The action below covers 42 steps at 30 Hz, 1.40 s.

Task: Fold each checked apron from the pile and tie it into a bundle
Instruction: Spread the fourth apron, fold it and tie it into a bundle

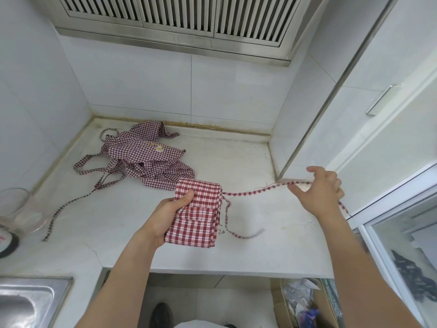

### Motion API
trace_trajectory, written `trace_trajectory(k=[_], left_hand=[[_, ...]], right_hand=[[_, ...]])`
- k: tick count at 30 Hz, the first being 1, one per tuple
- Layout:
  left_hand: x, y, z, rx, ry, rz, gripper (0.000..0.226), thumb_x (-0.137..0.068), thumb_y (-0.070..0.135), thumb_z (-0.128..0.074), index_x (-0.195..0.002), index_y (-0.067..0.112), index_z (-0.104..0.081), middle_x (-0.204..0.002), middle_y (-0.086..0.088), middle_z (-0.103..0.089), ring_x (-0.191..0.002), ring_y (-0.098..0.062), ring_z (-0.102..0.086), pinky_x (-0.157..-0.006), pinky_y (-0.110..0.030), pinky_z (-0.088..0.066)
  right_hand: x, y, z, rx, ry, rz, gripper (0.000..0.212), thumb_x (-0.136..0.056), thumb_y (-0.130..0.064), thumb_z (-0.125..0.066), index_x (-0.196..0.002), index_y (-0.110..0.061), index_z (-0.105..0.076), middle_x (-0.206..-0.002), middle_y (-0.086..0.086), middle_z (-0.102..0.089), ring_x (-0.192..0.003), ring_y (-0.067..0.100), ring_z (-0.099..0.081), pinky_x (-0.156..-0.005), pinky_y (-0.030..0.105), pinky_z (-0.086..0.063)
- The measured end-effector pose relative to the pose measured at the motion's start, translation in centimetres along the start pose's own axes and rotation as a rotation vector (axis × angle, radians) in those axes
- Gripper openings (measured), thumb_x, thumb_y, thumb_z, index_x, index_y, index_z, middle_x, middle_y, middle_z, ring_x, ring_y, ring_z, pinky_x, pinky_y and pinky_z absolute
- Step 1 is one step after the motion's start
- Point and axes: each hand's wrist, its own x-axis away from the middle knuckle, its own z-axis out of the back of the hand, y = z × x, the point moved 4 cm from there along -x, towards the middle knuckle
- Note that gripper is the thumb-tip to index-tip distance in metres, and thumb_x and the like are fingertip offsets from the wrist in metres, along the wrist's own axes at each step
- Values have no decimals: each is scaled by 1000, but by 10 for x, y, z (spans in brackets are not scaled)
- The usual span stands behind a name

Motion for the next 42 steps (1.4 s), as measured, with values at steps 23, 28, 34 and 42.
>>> trace_trajectory(k=[23, 28, 34, 42], left_hand=[[17, -10, -30, 392, -121, 73, 45, -91, 38, -63, -117, 1, -67, -109, -16, -73, -89, -30, -73, -74, -40, -60], [15, -16, -48, 360, -171, 137, 51, -89, 41, -64, -121, 1, -66, -113, -16, -72, -92, -30, -72, -82, -43, -59], [9, -16, -50, 237, -182, 177, 51, -90, 47, -65, -119, 5, -67, -112, -14, -73, -93, -29, -72, -86, -43, -56], [-5, -23, -33, -129, 127, 27, 75, -63, 73, -66, -105, 11, -68, -103, -3, -75, -97, -20, -71, -94, -36, -53]], right_hand=[[129, -78, -94, -658, -340, 258, 28, -90, -1, -64, -70, -19, -70, -82, 5, -62, -75, 13, -59, -68, 30, -51], [130, -79, -97, -807, -440, 62, 26, -72, -18, -54, -54, 0, -52, -59, 14, -52, -61, 24, -46, -62, 40, -39], [140, -73, -92, -1000, -576, -86, 21, -91, -5, -56, -86, 9, -71, -92, 22, -73, -88, 36, -69, -87, 51, -56], [141, -70, -84, -1484, -1008, -391, 48, -86, -22, -50, -123, 7, -60, -123, 21, -62, -110, 34, -60, -96, 48, -49]])
